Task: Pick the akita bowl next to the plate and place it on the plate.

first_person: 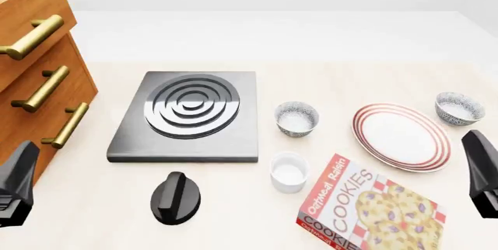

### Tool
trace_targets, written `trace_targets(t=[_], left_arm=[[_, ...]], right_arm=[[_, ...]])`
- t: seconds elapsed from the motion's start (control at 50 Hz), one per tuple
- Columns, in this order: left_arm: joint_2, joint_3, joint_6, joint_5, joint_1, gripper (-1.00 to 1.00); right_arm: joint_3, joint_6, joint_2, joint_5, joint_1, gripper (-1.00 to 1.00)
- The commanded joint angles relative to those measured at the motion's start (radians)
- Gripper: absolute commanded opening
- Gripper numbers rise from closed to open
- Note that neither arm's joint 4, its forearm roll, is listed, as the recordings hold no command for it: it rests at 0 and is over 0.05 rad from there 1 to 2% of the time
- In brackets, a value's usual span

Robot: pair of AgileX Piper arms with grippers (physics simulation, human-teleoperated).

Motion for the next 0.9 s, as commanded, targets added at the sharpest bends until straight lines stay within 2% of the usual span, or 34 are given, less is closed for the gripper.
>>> trace_targets(t=[0.02, 0.4, 0.42, 0.9], left_arm=[[0.000, 0.000, 0.000, 0.000, 0.000, 1.00], [0.000, 0.000, 0.000, 0.000, 0.000, 1.00], [0.000, 0.000, 0.000, 0.000, 0.000, 1.00], [0.000, 0.000, 0.000, 0.000, 0.000, 1.00]], right_arm=[[-0.030, 0.003, 0.052, -0.030, 0.020, 1.00], [-0.108, 0.001, 0.172, -0.095, 0.045, 1.00], [-0.132, -0.011, 0.377, -0.262, 0.072, 1.00], [-0.188, 0.004, 0.546, -0.370, 0.075, 1.00]])
